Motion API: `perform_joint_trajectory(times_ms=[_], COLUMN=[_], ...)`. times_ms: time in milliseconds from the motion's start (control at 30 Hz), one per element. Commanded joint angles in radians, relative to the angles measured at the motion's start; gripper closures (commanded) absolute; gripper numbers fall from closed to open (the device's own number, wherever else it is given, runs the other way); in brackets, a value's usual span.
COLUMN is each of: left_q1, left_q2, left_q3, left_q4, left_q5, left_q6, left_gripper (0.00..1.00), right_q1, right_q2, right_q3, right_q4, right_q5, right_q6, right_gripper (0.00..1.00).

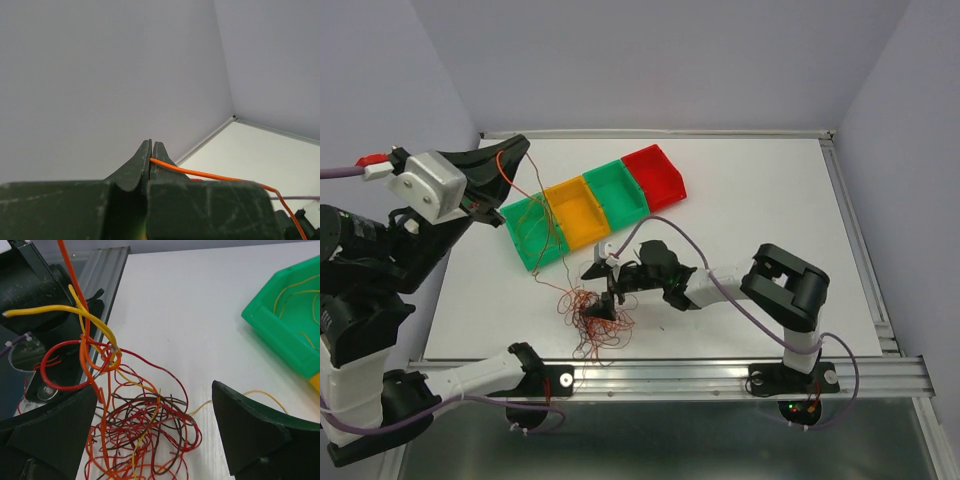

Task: Untangle the cables

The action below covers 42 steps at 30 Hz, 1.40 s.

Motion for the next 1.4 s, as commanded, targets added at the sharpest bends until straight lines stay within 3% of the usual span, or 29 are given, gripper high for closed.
perform_joint_trajectory(times_ms=[0,233,333,367,467,600,700,800,900,967,1033,1067,1233,1333,1367], left_q1=[-0.003,-0.003,-0.003,-0.001,-0.001,-0.001,-0.001,-0.003,-0.003,-0.003,-0.003,-0.001,-0.001,-0.003,-0.003], left_q2=[-0.009,-0.022,-0.028,-0.035,-0.060,-0.083,-0.100,-0.115,-0.112,-0.111,-0.114,-0.117,-0.127,-0.126,-0.127], left_q3=[0.025,0.010,0.002,-0.001,-0.033,-0.062,-0.114,-0.150,-0.165,-0.179,-0.193,-0.196,-0.199,-0.199,-0.199], left_q4=[0.082,0.115,0.131,0.147,0.187,0.237,0.299,0.351,0.375,0.397,0.430,0.440,0.447,0.441,0.437], left_q5=[-0.037,-0.082,-0.105,-0.124,-0.167,-0.253,-0.332,-0.373,-0.402,-0.436,-0.457,-0.477,-0.476,-0.470,-0.441], left_q6=[0.011,0.027,0.030,0.031,0.045,0.089,0.132,0.162,0.177,0.189,0.212,0.220,0.222,0.220,0.209], left_gripper=[1.00,1.00,1.00,1.00,1.00,1.00,1.00,1.00,1.00,1.00,1.00,1.00,1.00,1.00,1.00], right_q1=[0.028,0.071,0.073,0.073,0.073,0.062,0.001,-0.134,-0.231,-0.291,-0.332,-0.375,-0.458,-0.484,-0.486], right_q2=[0.094,0.185,0.188,0.180,0.104,-0.061,-0.194,-0.284,-0.351,-0.372,-0.398,-0.406,-0.472,-0.495,-0.512], right_q3=[0.115,0.146,0.109,0.093,-0.013,-0.189,-0.295,-0.366,-0.400,-0.412,-0.449,-0.461,-0.513,-0.520,-0.524], right_q4=[0.101,0.106,0.104,0.103,0.101,0.086,0.025,-0.048,-0.178,-0.261,-0.288,-0.295,-0.347,-0.390,-0.390], right_q5=[-0.025,0.002,0.063,0.088,0.226,0.482,0.747,0.812,0.976,1.004,1.028,1.028,1.094,1.142,1.140], right_q6=[-0.001,0.039,0.056,0.060,0.051,0.056,0.155,0.297,0.434,0.474,0.531,0.545,0.622,0.648,0.648], right_gripper=[0.00,0.05,0.42,0.65,0.91,0.99,1.00,0.99,0.99,0.90,0.88,0.79,0.79,0.20,0.05])
